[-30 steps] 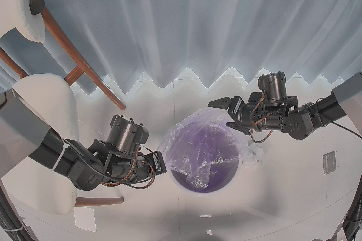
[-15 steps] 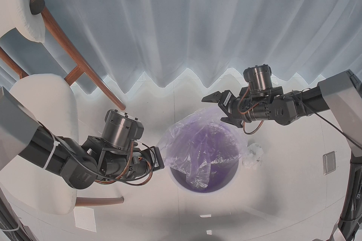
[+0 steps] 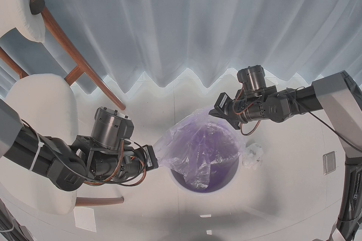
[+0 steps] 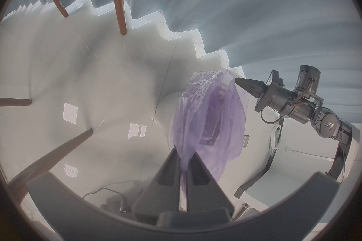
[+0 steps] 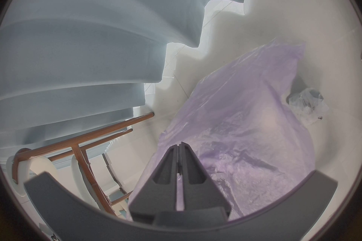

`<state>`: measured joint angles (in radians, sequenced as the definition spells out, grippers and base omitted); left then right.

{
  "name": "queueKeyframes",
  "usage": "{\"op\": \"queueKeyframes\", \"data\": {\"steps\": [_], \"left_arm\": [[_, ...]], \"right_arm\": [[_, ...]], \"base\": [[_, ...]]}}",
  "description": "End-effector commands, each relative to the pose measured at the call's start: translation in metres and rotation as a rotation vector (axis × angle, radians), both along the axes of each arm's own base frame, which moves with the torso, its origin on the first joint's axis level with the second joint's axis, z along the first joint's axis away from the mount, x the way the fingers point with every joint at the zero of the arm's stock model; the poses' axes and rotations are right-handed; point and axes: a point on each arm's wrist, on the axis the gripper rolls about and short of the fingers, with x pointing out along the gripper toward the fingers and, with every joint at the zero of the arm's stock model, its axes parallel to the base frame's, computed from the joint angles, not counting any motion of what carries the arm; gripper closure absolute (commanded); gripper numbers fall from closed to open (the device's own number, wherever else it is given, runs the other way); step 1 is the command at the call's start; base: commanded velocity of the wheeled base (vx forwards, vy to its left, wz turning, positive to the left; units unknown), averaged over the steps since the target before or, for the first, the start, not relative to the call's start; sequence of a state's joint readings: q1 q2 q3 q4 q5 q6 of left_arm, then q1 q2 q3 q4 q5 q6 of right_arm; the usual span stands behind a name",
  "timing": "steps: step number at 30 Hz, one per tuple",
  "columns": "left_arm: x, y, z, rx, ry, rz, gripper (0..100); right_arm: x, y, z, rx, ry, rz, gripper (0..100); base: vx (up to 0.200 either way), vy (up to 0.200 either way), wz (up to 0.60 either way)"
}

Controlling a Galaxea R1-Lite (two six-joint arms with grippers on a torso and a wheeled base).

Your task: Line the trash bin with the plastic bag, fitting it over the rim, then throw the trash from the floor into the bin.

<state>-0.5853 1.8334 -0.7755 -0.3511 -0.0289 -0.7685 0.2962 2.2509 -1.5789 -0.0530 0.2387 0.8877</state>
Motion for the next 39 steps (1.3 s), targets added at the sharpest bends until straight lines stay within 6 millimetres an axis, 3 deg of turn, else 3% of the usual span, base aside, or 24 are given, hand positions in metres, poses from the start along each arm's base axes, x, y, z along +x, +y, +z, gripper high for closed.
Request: {"op": "queueKeyframes", "data": {"steps": [1, 11, 14, 18, 19, 25, 30, 39], "left_arm": [[-0.003, 0.003, 0.000, 0.001, 0.002, 0.002, 100], [-0.004, 0.013, -0.006, 0.015, 0.026, 0.029, 100], [-0.005, 0.013, -0.006, 0.013, 0.028, 0.024, 100], [-0.008, 0.012, -0.005, 0.024, 0.006, -0.004, 100], [-0.008, 0.012, -0.005, 0.026, -0.001, -0.009, 100], [-0.007, 0.010, -0.003, 0.024, -0.022, -0.019, 100], [-0.009, 0.009, -0.002, 0.021, -0.030, -0.028, 100], [-0.005, 0.011, 0.004, 0.001, -0.063, -0.016, 100]], "right_arm": [[-0.018, -0.011, 0.026, 0.002, -0.010, -0.011, 100], [-0.094, -0.032, 0.020, -0.055, 0.123, 0.020, 100], [-0.100, -0.028, 0.016, -0.055, 0.115, 0.042, 100], [-0.093, -0.006, 0.028, -0.064, -0.038, 0.137, 100], [-0.092, 0.003, 0.032, -0.057, -0.051, 0.155, 0], [-0.091, 0.037, 0.034, -0.048, -0.073, 0.216, 0], [-0.071, 0.064, 0.016, -0.091, -0.080, 0.200, 0], [-0.053, 0.072, 0.004, -0.158, -0.006, 0.203, 0]], "base": [[0.000, 0.000, 0.00], [0.000, 0.000, 0.00], [0.000, 0.000, 0.00], [0.000, 0.000, 0.00], [0.000, 0.000, 0.00], [0.000, 0.000, 0.00], [0.000, 0.000, 0.00], [0.000, 0.000, 0.00]]}}
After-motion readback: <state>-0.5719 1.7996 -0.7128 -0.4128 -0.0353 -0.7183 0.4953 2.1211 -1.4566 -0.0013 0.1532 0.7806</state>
